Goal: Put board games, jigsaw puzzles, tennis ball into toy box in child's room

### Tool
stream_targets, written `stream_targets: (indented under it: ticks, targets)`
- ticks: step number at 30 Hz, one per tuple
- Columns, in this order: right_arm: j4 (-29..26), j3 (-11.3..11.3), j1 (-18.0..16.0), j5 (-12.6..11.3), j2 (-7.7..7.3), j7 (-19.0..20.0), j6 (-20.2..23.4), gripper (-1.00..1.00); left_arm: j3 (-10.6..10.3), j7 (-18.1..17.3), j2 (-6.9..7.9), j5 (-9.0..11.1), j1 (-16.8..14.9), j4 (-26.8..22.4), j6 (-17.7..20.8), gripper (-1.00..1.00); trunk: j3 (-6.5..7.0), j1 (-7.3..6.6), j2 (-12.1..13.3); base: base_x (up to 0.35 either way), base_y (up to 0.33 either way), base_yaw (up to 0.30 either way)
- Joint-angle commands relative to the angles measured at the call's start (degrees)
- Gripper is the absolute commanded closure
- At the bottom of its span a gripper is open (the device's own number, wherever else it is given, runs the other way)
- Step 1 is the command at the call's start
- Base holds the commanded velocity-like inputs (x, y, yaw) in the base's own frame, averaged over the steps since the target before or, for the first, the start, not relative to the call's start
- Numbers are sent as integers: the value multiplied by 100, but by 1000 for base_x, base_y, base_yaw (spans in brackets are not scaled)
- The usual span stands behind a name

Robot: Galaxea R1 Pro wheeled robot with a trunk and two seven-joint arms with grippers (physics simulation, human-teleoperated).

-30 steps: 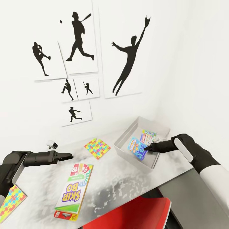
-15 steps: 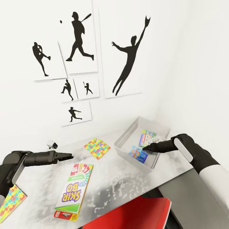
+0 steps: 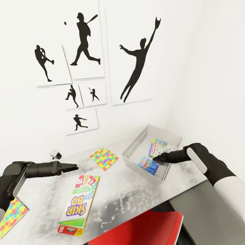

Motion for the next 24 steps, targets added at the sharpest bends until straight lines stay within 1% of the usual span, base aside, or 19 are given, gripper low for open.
stream_targets:
  ticks: [1,5,7,12,20,22,24]
  targets:
    - [-11,4,-7,45,-17,59,3,-100,-3,-21,4,0,-4,-1,62,-100,-12,4,-12,0,0,0]
    - [-39,-16,-9,33,-46,99,3,-100,-3,-21,6,-3,-4,-1,62,-100,-12,4,-12,0,0,0]
    - [-52,-38,-13,32,-61,211,3,-100,-3,-21,6,-2,-4,-1,61,-100,-12,4,-12,0,0,0]
    - [-71,-230,-16,42,-78,609,3,-100,-3,-21,6,-1,-4,-1,60,-100,-7,4,-12,0,0,0]
    - [-165,-338,-7,43,-85,747,3,-100,-3,-21,7,0,-4,-1,61,-100,48,4,-12,0,0,-38]
    - [-292,-420,10,40,-85,755,3,-100,-3,-21,7,0,-4,-1,60,-100,65,4,-12,0,0,-107]
    - [-430,-586,32,34,-85,760,3,-100,-3,-21,7,0,-4,-1,60,-100,83,4,-12,0,0,-122]
